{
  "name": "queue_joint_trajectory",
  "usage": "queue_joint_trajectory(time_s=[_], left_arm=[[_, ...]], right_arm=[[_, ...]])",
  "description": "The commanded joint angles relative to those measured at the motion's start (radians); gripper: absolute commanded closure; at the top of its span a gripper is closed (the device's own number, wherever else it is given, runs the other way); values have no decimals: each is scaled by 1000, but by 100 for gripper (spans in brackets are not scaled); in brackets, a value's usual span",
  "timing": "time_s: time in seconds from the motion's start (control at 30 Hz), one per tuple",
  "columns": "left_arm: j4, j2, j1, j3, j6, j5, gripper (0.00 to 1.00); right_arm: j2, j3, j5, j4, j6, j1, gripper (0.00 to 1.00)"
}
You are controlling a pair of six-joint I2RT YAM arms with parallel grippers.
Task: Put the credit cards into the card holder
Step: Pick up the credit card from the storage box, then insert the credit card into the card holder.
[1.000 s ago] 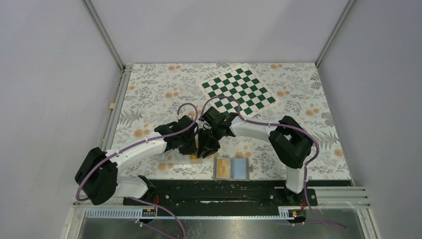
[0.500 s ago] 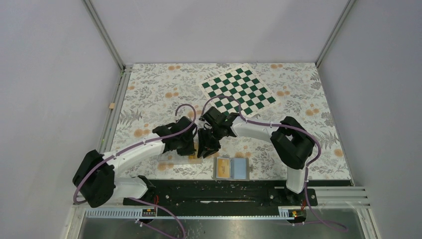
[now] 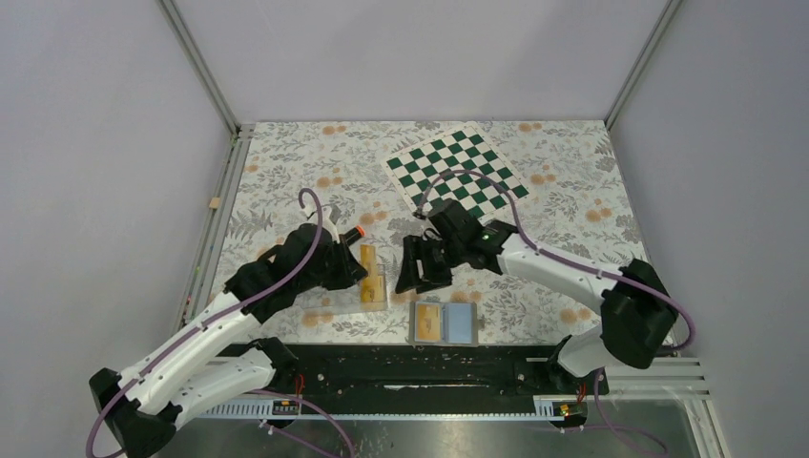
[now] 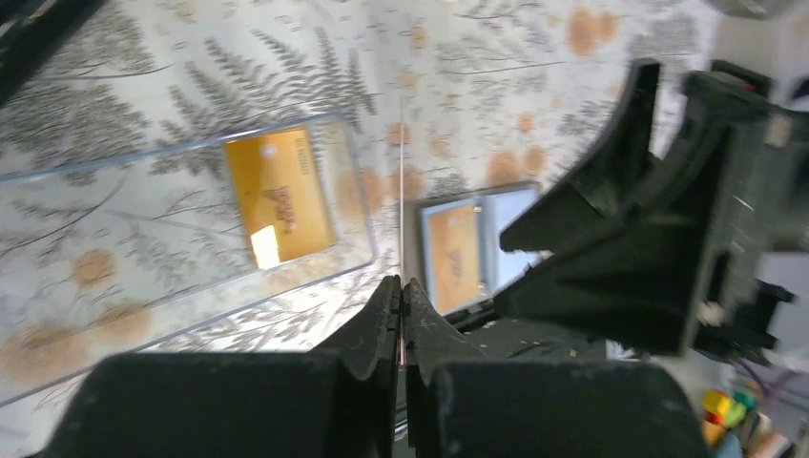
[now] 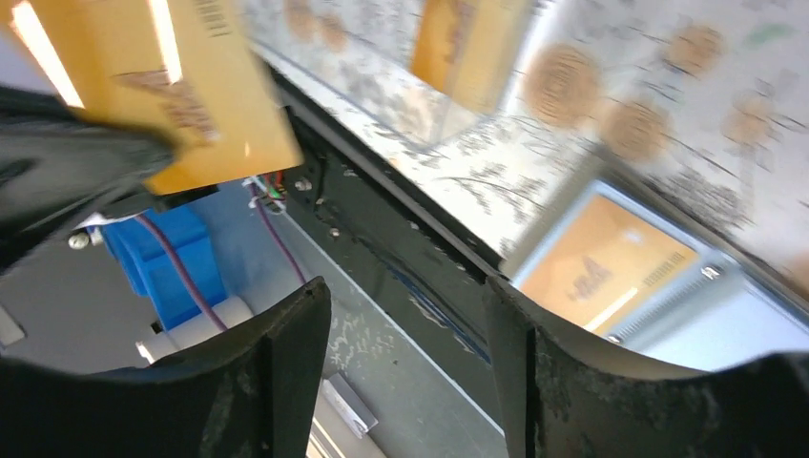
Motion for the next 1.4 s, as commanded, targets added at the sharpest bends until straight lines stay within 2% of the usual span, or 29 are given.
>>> queue_joint_trajectory(time_s=[0.0,0.17,0.4,0.6,0.77,1.0,1.37], left_arm=[[199,-41,-3,-59,-5,180,100],[474,14,-43,-149,-93,327,100],[695,227,-201,-116,-181,301,100],[708,436,-323,0,-216,214,100],[711,548,-368,61,-241,194,100],[711,603,-375,67,-261,176,100],[744,647,-375,33,-279,163,100]], right_arm=[[-132,-144,31,-28,-26,-82,32],[-266,-358,25,-27,-25,-184,31],[-361,-538,48,-46,-21,-254,31],[-379,-549,104,-122,-73,-312,31],[-387,-554,120,-160,-113,-395,31],[-404,-590,119,-171,-125,-480,32],[-372,-625,50,-101,-81,-492,43]])
